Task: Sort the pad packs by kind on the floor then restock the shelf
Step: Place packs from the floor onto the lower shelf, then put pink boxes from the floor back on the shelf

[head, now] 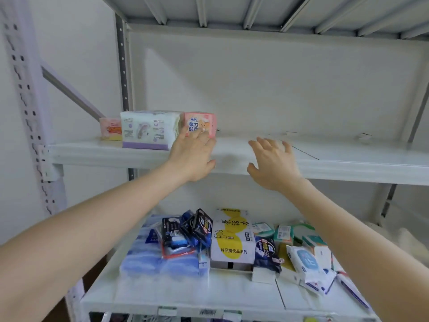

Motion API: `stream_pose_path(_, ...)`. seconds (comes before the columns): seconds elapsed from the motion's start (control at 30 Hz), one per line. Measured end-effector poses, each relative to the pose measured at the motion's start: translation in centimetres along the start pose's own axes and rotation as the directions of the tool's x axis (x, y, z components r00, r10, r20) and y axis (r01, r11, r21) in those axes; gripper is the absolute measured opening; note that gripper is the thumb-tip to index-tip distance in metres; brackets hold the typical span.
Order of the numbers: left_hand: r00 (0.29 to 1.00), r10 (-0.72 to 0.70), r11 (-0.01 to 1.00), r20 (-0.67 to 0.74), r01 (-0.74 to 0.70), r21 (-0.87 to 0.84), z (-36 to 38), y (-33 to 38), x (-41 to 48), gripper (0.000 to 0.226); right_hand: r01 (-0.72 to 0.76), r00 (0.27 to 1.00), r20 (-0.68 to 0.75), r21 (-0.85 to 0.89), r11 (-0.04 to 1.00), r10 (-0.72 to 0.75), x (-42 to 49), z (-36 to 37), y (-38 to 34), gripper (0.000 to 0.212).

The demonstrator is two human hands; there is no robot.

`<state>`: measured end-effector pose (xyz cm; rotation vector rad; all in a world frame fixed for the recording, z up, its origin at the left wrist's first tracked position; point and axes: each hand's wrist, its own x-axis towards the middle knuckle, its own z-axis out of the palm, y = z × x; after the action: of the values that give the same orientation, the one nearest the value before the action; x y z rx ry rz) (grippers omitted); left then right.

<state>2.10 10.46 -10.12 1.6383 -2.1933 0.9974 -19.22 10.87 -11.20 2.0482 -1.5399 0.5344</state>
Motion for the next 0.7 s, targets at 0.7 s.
stream_pose_path(0.7,0.971,-0.024,0.955,0.236,0.092,-0.281,6.9,23.5,-28.6,0.063,-0.185,0.934,0.312,0.0,0.983,0.175,-35.2,8.2,-0.3,0.064)
